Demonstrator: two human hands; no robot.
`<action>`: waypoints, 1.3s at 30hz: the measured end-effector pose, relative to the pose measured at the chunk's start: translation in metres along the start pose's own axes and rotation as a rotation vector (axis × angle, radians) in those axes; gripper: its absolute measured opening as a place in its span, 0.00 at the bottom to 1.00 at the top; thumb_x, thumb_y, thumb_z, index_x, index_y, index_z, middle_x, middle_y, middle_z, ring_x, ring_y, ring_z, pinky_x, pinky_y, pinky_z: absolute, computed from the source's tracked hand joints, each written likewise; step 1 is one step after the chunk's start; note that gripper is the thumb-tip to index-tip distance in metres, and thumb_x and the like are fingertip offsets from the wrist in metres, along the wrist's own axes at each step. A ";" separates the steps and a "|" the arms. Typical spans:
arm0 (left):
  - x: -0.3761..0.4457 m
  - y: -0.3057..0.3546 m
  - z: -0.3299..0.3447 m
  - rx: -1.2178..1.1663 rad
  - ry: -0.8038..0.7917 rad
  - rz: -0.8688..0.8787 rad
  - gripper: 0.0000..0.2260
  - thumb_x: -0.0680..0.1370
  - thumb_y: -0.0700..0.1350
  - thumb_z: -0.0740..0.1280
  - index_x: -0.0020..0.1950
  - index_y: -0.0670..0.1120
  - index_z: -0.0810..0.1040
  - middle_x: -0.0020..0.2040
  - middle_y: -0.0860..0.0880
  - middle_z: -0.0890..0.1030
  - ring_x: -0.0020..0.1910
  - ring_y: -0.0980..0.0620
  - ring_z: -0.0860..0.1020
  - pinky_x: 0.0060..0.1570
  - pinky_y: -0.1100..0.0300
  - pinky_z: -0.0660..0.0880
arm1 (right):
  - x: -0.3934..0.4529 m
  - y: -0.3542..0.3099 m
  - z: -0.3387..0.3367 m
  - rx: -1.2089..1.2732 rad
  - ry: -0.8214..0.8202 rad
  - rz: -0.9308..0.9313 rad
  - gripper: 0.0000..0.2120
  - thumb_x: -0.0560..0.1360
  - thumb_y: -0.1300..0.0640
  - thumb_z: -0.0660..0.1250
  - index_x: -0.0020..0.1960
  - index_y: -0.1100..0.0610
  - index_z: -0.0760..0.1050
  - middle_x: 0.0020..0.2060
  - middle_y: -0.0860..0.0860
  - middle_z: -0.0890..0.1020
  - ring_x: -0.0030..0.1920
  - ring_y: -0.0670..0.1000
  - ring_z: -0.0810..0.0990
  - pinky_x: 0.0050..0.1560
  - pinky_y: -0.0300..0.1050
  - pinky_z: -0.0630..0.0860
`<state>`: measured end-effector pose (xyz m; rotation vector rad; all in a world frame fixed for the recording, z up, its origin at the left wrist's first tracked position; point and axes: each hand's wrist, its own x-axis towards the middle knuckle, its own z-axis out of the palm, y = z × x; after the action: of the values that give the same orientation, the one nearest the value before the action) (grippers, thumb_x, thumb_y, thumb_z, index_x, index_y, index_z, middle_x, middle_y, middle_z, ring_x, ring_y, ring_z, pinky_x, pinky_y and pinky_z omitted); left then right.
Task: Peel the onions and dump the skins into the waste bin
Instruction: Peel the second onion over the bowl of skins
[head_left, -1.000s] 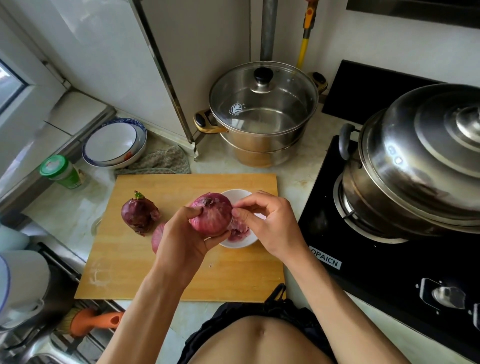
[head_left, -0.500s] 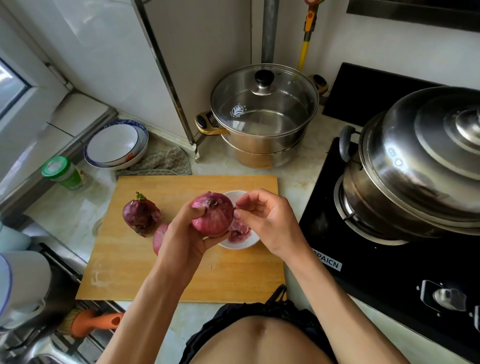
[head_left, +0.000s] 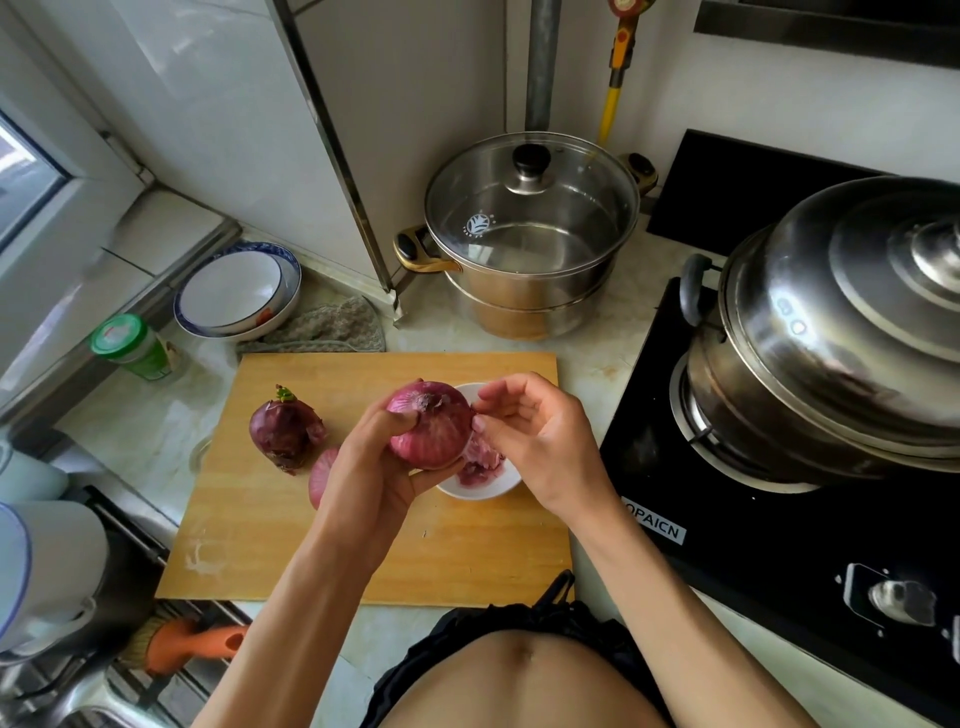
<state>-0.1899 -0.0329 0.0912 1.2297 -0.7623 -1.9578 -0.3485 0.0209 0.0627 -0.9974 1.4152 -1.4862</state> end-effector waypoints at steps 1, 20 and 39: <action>0.000 0.000 0.000 0.002 0.001 0.000 0.15 0.81 0.38 0.60 0.67 0.38 0.77 0.63 0.36 0.82 0.55 0.41 0.84 0.47 0.49 0.85 | 0.000 0.000 0.000 -0.011 -0.001 -0.006 0.11 0.72 0.68 0.74 0.48 0.54 0.79 0.42 0.45 0.84 0.47 0.47 0.83 0.53 0.42 0.80; -0.001 0.003 0.001 -0.091 -0.097 -0.030 0.18 0.72 0.43 0.65 0.60 0.39 0.79 0.57 0.37 0.84 0.57 0.36 0.83 0.46 0.48 0.85 | 0.000 0.010 -0.003 -0.175 0.043 -0.152 0.03 0.75 0.63 0.73 0.48 0.61 0.85 0.41 0.48 0.84 0.43 0.45 0.83 0.43 0.37 0.79; -0.003 0.005 -0.004 -0.159 -0.040 -0.094 0.24 0.71 0.41 0.67 0.67 0.36 0.75 0.65 0.34 0.81 0.64 0.30 0.78 0.41 0.50 0.84 | 0.001 0.013 -0.009 -0.302 0.068 -0.071 0.02 0.74 0.61 0.73 0.43 0.59 0.84 0.37 0.46 0.84 0.40 0.46 0.82 0.42 0.36 0.77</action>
<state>-0.1840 -0.0342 0.0946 1.1519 -0.5654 -2.0814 -0.3570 0.0232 0.0492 -1.2010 1.7044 -1.3933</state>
